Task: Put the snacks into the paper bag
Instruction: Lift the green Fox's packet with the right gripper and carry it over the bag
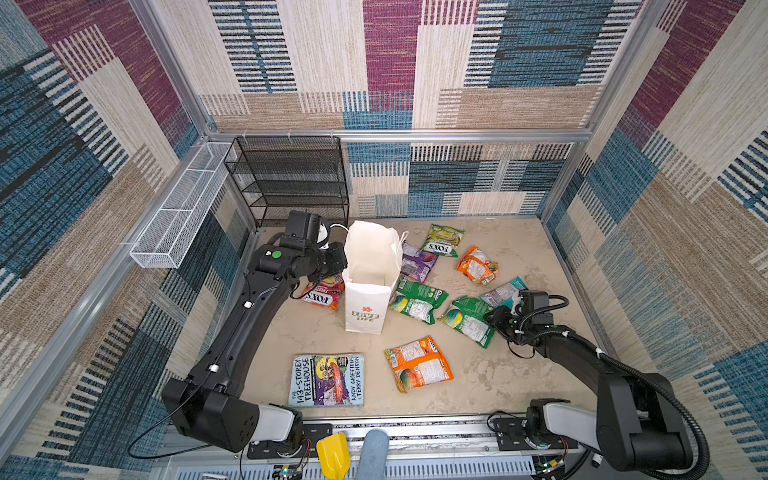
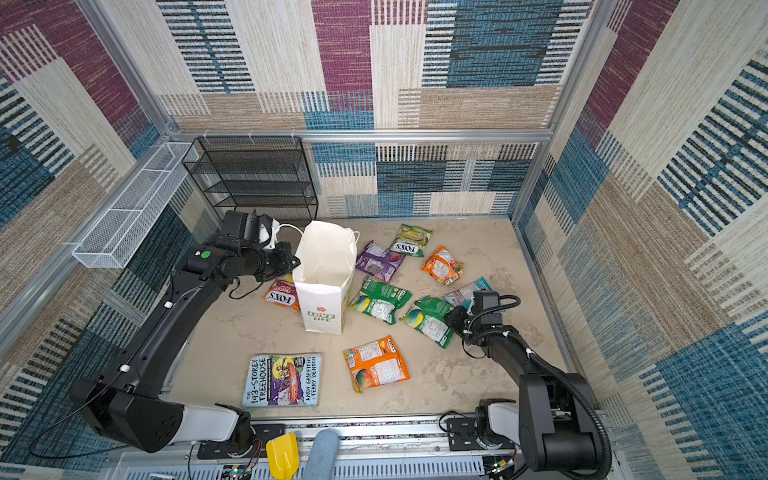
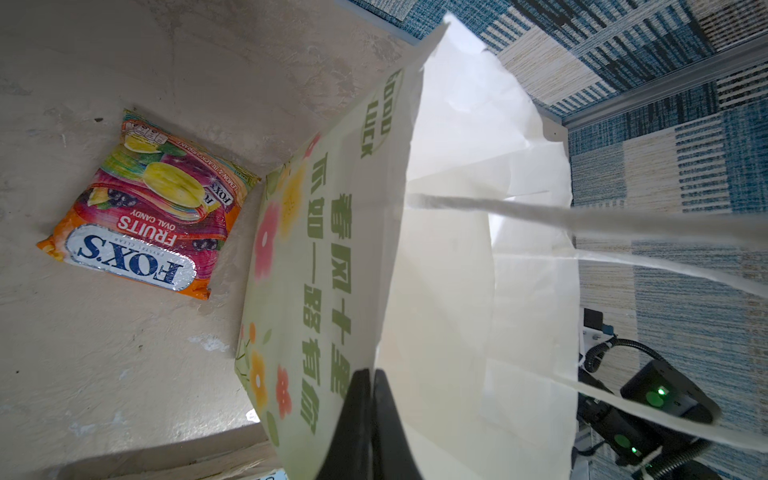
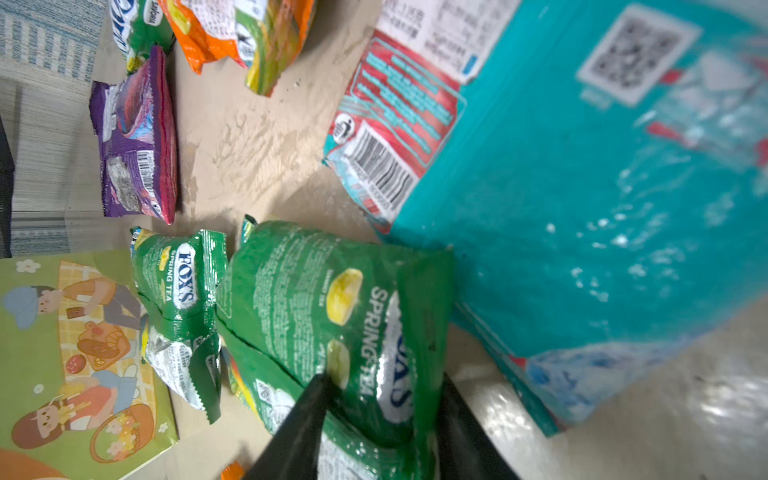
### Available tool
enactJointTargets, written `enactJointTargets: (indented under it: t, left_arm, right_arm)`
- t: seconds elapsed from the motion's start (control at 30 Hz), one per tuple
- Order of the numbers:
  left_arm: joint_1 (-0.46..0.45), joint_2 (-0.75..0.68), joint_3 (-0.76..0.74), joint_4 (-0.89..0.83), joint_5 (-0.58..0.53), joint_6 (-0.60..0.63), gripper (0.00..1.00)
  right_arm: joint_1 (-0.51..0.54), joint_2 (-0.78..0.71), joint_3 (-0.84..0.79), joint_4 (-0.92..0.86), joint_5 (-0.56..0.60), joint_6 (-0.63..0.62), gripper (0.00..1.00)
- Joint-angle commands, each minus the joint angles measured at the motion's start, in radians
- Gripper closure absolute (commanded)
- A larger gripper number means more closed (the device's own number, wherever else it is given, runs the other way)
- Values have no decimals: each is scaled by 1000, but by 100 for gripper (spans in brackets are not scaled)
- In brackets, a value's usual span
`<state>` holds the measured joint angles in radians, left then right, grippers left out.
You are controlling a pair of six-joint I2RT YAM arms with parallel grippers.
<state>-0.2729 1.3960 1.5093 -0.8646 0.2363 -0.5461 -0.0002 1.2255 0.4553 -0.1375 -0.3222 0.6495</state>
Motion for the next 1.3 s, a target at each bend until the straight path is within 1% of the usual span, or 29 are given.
enactJointTargets:
  t: [0.0,0.1,0.23,0.27,0.4,0.57,0.73,0.87,0.97,1.03,1.13,1.23,1.27]
  left_arm:
    - [13,2,3,40,32,11,100]
    - [30,3,-3,45,44,6,100]
    - [40,8,-8,59,89,-4,100]
    - [40,11,-7,62,98,-6,100]
    - [42,12,-11,65,109,-8,100]
    - [42,13,-9,66,116,-11,100]
    - [42,9,-11,66,120,-14,100]
    - [42,10,-17,70,116,-18,100]
    - [42,5,-29,84,122,-31,100]
    - [42,3,-34,87,117,-34,100]
    - [42,4,-39,94,116,-36,100]
    - [42,15,-41,101,122,-38,100]
    - [42,19,-41,99,124,-39,100]
  right_arm:
    - [0,16,-3,69,-15,-4,68]
    - [0,25,-2,85,-28,-11,84]
    - [1,-23,21,63,-39,-21,99]
    - [0,-47,34,51,-45,-25,100]
    - [8,-155,99,-6,-55,-26,100]
    - [45,-260,229,-85,-71,9,100]
    - [121,-314,408,-148,-51,52,100]
    - [184,-319,560,-161,-36,85,100]
    - [281,-285,706,-174,34,80,100]
    - [334,-239,798,-172,49,78,100]
    - [427,-143,930,-165,70,73,100]
    - [545,-25,1080,-186,153,40,100]
    - [568,6,1113,-193,171,29,100]
